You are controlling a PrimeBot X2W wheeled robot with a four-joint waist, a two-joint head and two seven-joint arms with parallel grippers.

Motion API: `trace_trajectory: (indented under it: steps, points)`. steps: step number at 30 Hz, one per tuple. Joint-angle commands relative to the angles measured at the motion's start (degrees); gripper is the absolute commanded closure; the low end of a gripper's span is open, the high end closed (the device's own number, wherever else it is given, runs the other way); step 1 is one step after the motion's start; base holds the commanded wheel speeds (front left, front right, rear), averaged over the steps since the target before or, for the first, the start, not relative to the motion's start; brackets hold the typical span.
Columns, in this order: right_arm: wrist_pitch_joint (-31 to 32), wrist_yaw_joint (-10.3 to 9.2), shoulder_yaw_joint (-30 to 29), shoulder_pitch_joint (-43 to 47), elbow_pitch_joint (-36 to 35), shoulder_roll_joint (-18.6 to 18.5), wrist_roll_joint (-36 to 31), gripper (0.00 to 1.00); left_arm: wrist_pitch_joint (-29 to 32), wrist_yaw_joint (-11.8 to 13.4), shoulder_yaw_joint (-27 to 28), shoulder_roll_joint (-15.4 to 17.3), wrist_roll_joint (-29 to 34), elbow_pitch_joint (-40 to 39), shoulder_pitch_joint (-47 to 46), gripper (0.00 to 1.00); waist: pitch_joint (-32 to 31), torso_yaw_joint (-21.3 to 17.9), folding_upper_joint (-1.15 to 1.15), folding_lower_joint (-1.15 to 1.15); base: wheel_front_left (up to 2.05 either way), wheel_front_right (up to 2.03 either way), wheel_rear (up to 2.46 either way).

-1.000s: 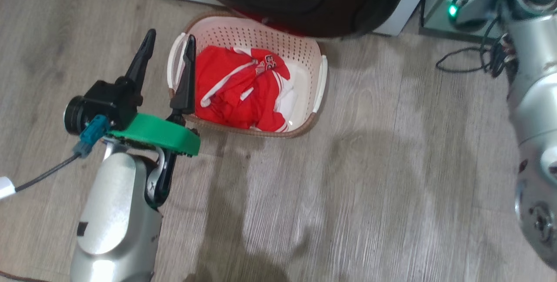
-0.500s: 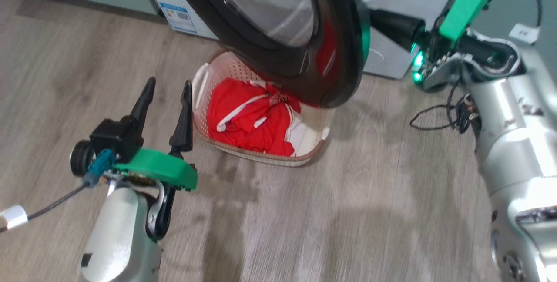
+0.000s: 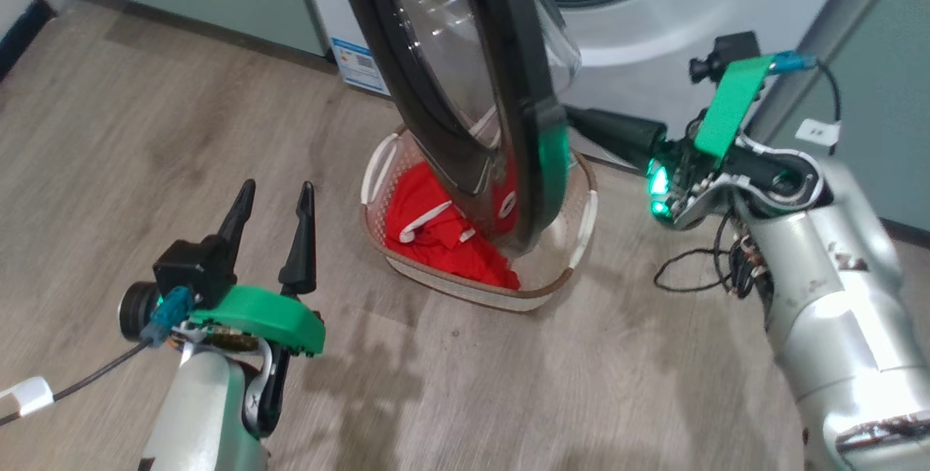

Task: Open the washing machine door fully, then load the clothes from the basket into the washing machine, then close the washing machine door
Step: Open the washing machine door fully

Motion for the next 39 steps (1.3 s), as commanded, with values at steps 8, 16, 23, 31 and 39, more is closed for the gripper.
trace_trajectory:
  steps: [8, 16, 23, 31, 39]
  points:
    - [-2.01, 0.05, 7.51, 2.54, -6.1, 1.63, 5.72, 1.0, -0.55, 1.02, 1.38, 0.97, -1.48, -1.9, -0.18, 0.0, -0.74, 4.17, 0.0, 0.0, 0.0, 0.0, 0.0]
    - [-4.93, 0.05, 12.58, 2.92, -7.26, 1.64, 9.73, 1.0, -0.55, 1.82, 0.65, 0.97, -2.64, -2.0, -0.26, 0.0, -0.68, 6.83, 0.0, 0.0, 0.0, 0.0, 0.0]
    - [-7.05, 0.05, 15.25, 2.76, -7.28, 1.64, 11.54, 1.0, -0.55, 2.16, 0.24, 0.97, -2.99, -2.06, -0.16, 0.0, -0.65, 7.87, 0.0, 0.0, 0.0, 0.0, 0.0]
    - [-9.29, 0.05, 12.33, 5.42, -10.46, 0.93, 15.35, 1.0, -0.55, 2.64, 0.04, 0.97, -3.41, -2.19, -0.05, 0.0, -0.74, 7.76, 0.0, 0.0, 0.0, 0.0, 0.0]
    - [-13.48, 0.05, 6.14, 17.94, -23.52, -3.64, 16.08, 0.5, -0.55, 2.93, 0.93, 0.97, -3.67, -2.43, 0.44, 0.0, -1.09, 5.97, 0.0, 0.0, 0.0, 0.0, 0.0]
